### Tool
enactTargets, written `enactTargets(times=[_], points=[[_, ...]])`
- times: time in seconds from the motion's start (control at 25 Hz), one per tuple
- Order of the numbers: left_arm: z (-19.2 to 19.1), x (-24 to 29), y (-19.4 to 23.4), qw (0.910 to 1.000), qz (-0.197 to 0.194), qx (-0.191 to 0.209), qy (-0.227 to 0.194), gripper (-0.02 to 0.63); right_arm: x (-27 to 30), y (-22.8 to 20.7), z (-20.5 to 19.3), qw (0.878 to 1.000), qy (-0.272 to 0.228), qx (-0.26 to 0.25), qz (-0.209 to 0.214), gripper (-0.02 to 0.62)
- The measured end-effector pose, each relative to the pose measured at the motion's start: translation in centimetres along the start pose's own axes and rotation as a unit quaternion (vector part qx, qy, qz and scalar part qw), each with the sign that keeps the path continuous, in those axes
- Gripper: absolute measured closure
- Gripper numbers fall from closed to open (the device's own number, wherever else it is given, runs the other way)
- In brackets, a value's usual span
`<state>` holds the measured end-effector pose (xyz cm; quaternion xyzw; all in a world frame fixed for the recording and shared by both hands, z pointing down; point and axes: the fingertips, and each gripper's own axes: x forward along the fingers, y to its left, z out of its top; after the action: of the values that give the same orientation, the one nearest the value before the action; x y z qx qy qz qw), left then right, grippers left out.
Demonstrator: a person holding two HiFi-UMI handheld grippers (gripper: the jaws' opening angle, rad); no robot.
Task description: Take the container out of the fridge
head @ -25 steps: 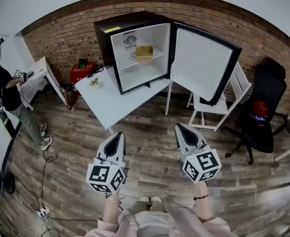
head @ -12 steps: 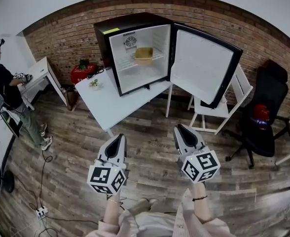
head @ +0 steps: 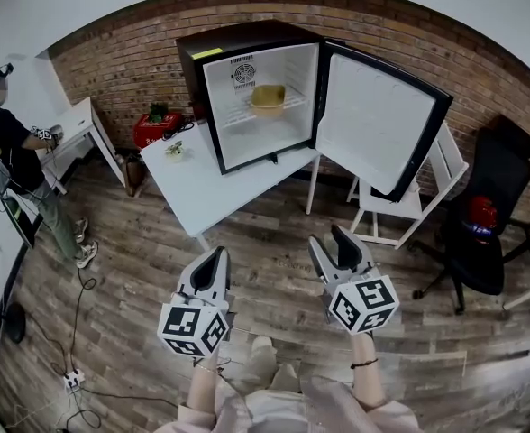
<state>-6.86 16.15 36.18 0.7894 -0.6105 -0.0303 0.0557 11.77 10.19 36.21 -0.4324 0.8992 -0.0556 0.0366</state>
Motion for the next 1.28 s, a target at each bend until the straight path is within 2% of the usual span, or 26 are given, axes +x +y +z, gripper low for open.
enactTargets(times=[0.48,0.92,1.28], points=[[-1.7,3.0,2.1,0.9997,0.007,-0.013,0.018,0.615,3.5,-1.7,-1.6,1.000,0.021,0.001,0.002,0.387],[-2.2,11.2,7.5,0.9992,0.004,-0.027,0.027,0.617,12.3,-4.4,-3.0,0.999,0.050,-0.003,0.012,0.387],[-0.7,17.7,11.1,0.9994,-0.009,-0.025,0.024,0.616,18.7,-7.0,-2.1,0.999,0.052,-0.007,0.003,0.387]])
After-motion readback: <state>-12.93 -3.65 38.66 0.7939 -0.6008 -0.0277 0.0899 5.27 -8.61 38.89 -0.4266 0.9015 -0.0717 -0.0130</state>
